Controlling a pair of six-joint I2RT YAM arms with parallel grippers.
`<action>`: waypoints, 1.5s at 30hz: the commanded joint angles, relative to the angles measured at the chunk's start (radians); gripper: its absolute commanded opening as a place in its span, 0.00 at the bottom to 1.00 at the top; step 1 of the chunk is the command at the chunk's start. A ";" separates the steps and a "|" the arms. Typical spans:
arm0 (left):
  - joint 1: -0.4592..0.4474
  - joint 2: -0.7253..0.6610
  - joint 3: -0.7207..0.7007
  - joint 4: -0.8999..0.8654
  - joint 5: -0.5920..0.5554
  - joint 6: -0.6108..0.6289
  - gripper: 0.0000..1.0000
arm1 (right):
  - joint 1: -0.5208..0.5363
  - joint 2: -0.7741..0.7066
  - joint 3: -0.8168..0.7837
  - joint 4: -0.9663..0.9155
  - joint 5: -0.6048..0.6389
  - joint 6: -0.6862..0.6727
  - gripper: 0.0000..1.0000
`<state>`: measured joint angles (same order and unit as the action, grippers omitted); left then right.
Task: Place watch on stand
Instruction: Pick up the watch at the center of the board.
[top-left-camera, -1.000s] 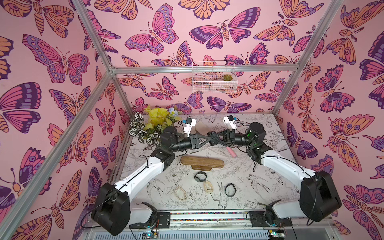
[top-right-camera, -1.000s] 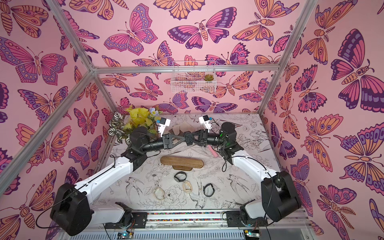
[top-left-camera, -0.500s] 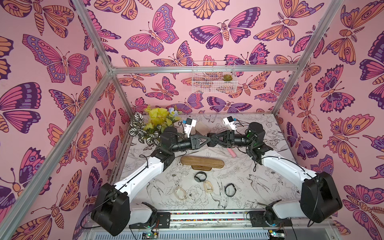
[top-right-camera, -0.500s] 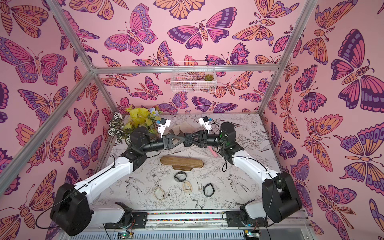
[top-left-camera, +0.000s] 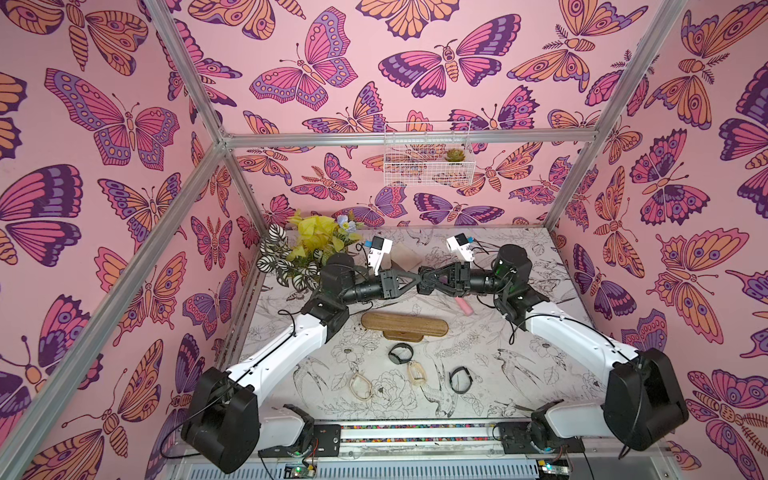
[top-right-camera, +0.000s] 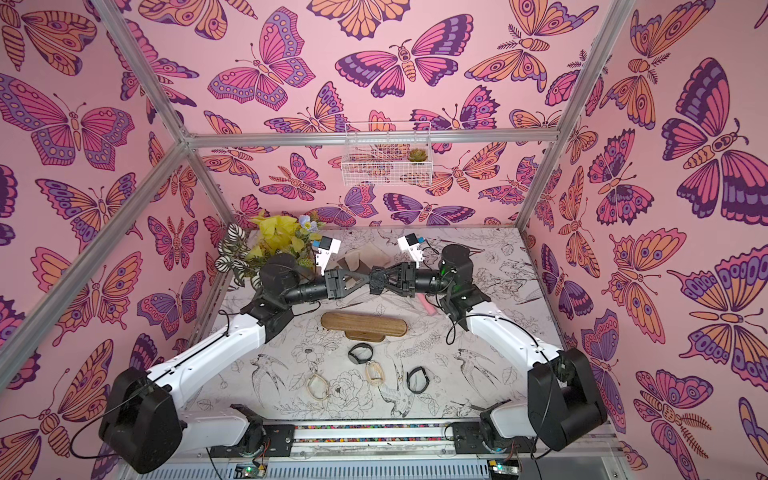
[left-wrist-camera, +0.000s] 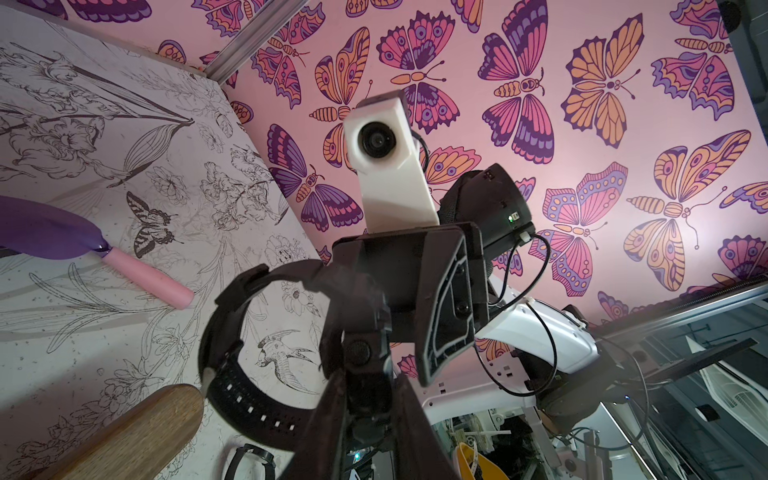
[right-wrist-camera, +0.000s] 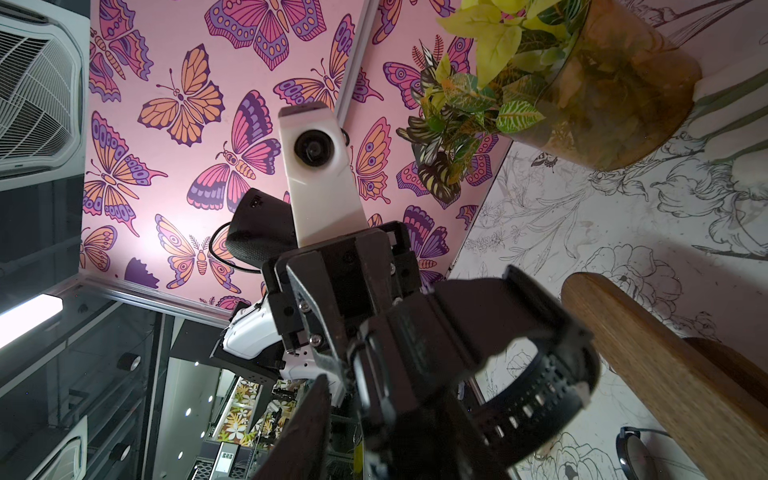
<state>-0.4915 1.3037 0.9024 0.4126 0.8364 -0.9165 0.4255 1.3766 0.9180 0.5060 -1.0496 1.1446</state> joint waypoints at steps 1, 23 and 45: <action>0.004 -0.020 -0.017 0.000 -0.017 0.022 0.22 | -0.008 -0.039 0.033 -0.021 -0.030 -0.036 0.38; -0.008 -0.005 -0.005 0.025 0.001 0.006 0.55 | -0.008 -0.034 0.036 -0.073 -0.021 -0.070 0.22; -0.021 0.050 0.035 0.043 0.016 -0.008 0.27 | -0.006 -0.019 0.051 -0.089 -0.024 -0.073 0.33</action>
<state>-0.5053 1.3422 0.9096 0.4301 0.8383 -0.9257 0.4202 1.3613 0.9215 0.4210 -1.0565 1.0916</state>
